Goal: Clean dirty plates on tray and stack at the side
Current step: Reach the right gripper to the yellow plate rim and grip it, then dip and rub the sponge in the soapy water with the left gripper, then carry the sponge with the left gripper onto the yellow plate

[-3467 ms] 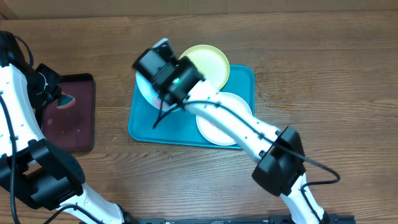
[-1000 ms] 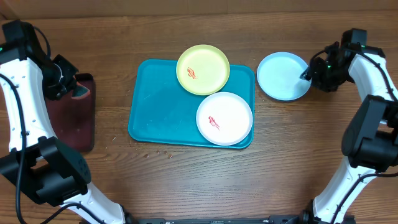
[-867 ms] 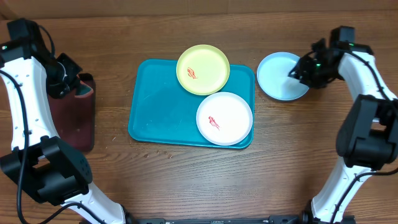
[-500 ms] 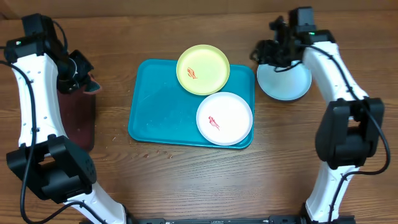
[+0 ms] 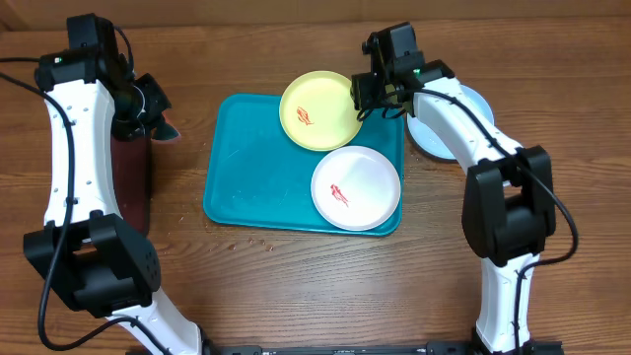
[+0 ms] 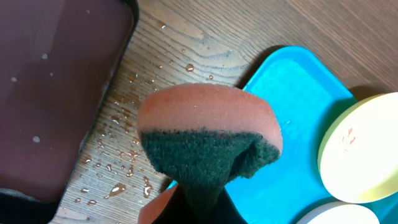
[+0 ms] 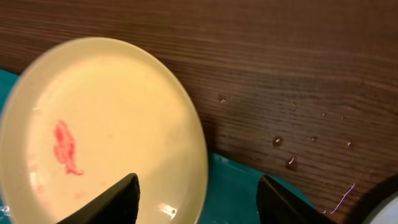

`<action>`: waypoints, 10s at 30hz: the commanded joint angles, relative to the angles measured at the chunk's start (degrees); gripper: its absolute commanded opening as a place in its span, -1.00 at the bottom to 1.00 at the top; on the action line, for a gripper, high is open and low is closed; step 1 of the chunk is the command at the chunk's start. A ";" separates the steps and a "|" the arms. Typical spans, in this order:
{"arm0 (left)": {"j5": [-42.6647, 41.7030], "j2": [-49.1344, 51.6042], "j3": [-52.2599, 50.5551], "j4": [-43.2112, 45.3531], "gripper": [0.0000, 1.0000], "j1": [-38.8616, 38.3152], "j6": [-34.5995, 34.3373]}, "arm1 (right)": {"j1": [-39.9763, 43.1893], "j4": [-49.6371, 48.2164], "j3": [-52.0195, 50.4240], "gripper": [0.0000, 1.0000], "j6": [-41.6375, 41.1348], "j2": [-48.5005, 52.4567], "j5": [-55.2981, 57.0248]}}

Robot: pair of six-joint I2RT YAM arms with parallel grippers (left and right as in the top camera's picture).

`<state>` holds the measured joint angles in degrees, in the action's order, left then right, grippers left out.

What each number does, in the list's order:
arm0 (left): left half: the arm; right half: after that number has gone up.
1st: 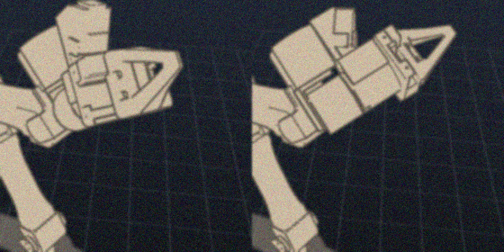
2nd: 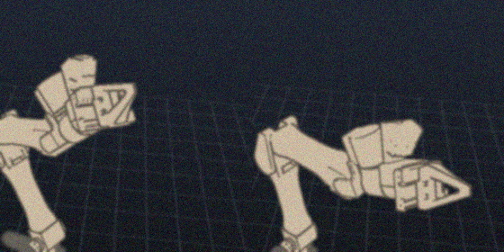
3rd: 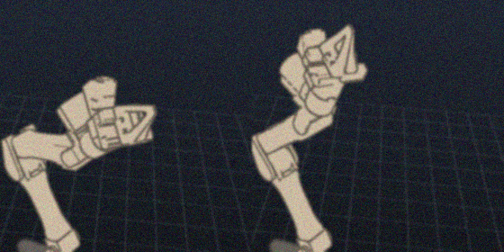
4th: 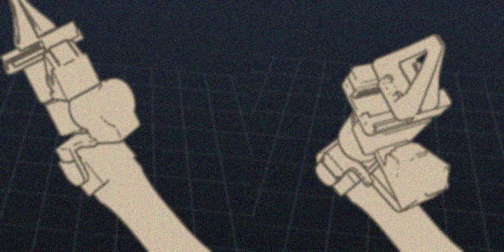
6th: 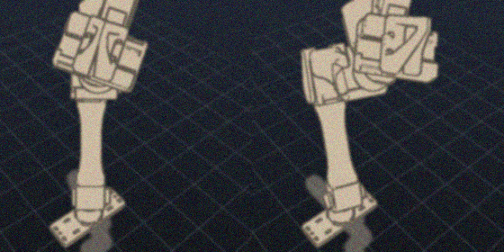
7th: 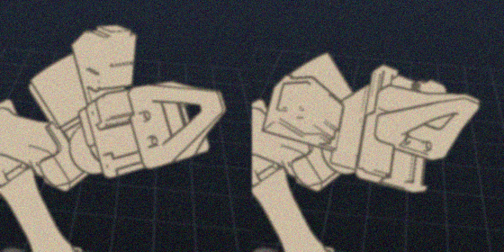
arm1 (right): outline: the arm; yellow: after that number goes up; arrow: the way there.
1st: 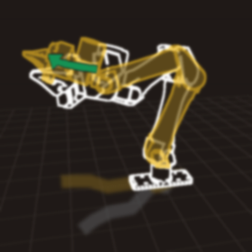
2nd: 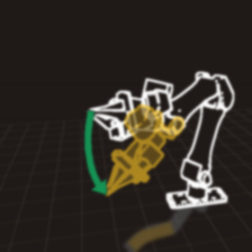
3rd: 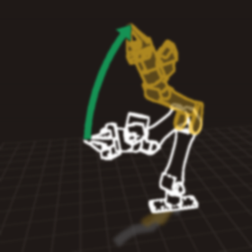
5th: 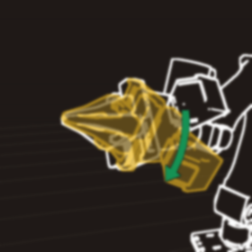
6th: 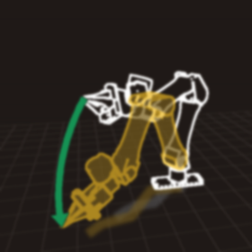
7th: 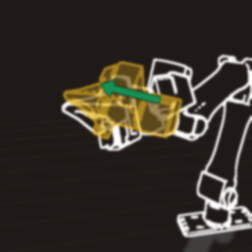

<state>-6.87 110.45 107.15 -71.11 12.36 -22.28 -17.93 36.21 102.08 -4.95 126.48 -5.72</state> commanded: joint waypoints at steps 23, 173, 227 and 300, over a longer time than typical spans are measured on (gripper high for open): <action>-0.24 2.60 -0.20 0.68 -0.92 -1.95 1.99 | -3.34 -2.16 -0.11 -0.92 -1.07 5.51 -2.86; -1.60 2.67 -32.44 36.61 -0.02 21.86 1.73 | -18.38 2.16 -0.83 -0.90 -17.75 5.57 2.47; 4.17 2.75 -25.55 29.00 -0.91 21.79 1.95 | -18.32 1.57 -0.83 -0.89 -17.73 5.57 2.49; -5.60 -0.09 -11.56 13.55 -0.91 -9.03 2.25 | -18.34 -3.28 -4.63 -0.92 -20.72 5.57 0.13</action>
<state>-15.55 110.65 96.66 -57.60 6.74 -16.97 -36.23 32.60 98.98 -25.08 131.61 -3.95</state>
